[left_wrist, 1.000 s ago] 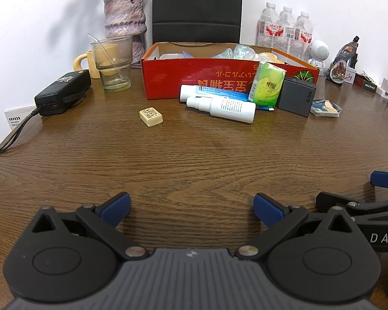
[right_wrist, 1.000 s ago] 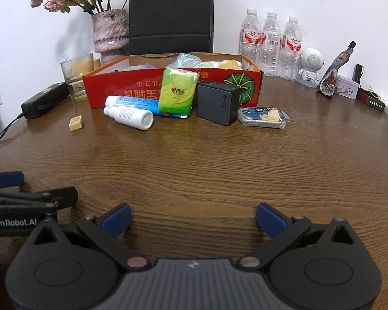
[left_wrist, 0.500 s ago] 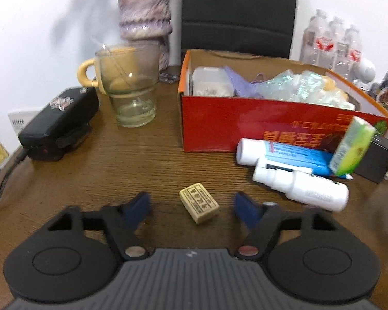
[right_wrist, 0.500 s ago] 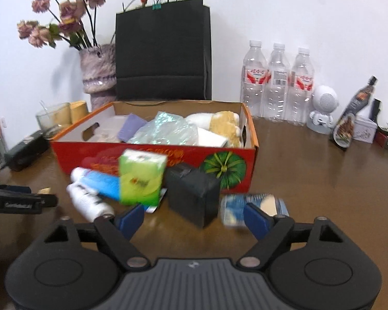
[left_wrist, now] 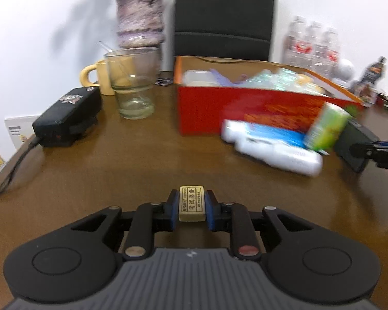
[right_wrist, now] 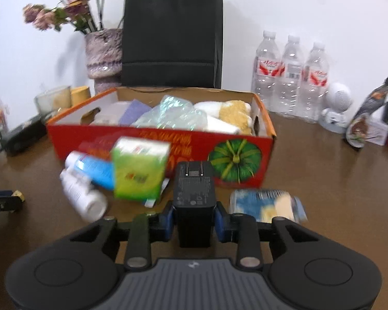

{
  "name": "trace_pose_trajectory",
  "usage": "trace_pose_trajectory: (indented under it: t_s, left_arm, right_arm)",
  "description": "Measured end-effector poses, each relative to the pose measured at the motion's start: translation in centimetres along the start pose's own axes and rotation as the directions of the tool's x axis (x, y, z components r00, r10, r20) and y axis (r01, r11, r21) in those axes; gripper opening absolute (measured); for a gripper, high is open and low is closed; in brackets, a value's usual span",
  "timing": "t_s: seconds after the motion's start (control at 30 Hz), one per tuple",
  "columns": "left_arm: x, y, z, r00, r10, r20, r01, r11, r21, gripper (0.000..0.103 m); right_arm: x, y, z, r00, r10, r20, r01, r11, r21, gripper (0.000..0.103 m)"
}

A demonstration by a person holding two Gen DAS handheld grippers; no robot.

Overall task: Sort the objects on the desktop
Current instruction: 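Grasp the beige block with the left tool while the right tool grasps the black square device, then carry the beige block and black device into the cardboard box and open both tools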

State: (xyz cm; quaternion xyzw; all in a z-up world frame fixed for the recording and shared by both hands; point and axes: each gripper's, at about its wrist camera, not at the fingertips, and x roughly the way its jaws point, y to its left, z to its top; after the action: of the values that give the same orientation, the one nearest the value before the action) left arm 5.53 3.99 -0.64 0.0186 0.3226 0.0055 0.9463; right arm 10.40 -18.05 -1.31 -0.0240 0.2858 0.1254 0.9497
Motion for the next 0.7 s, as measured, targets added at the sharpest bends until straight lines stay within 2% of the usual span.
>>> trace_pose_trajectory:
  t_s: [0.17,0.2,0.23,0.27,0.33,0.37,0.4,0.43,0.47,0.7]
  left_arm:
    - [-2.5,-1.5,-1.9,0.999,-0.046,0.012,0.046,0.999,0.022,0.024]
    - [-2.8,-1.8,-2.1,0.998,-0.066,0.009,0.066,0.998,0.017,0.028]
    - [-2.8,-2.0,-2.1,0.997,-0.072,0.008,0.072,0.997,0.022,0.043]
    - [-2.8,-2.1,-2.1,0.997,-0.075,0.008,0.075,0.997,0.028,0.050]
    - [-2.7,-2.4,-2.2,0.997,-0.081,0.007,0.081,0.996,0.042,0.049]
    - [-2.7,-2.5,-2.2,0.996,-0.084,0.006,0.084,0.995,0.049,0.044]
    - [-2.7,-2.6,-2.2,0.996,-0.091,0.008,0.091,0.995,0.052,0.040]
    - [-2.7,-2.6,-2.1,0.995,-0.098,0.010,0.098,0.994,0.055,0.023]
    - [-2.7,-2.7,-2.1,0.996,-0.093,0.009,0.092,0.994,0.052,0.021]
    - [-3.9,-2.6,-1.1,0.996,-0.073,0.042,0.072,0.997,0.034,0.021]
  right_arm:
    - [-4.5,2.0,-2.8,0.999,-0.032,-0.005,0.032,0.999,0.017,0.029]
    - [-5.4,2.4,-3.4,0.999,-0.038,-0.006,0.038,0.999,0.021,0.030]
    - [-6.3,2.8,-4.0,0.999,-0.044,-0.007,0.044,0.999,0.024,0.030]
    - [-6.8,3.1,-4.3,0.999,-0.051,-0.004,0.051,0.998,0.024,0.030]
    - [-6.5,3.6,-4.7,0.996,-0.087,-0.004,0.087,0.996,-0.009,0.043]
    - [-6.2,3.8,-4.6,0.996,-0.089,-0.003,0.089,0.996,-0.015,0.049]
    - [-6.0,3.8,-4.5,0.997,-0.081,-0.001,0.081,0.997,-0.014,0.048]
    - [-5.7,3.9,-4.4,0.997,-0.073,0.002,0.073,0.997,-0.013,0.047]
    - [-5.5,3.8,-4.3,0.998,-0.067,0.002,0.067,0.998,0.003,0.030]
    - [-6.0,3.6,-4.0,0.995,-0.102,-0.022,0.103,0.990,0.092,0.029]
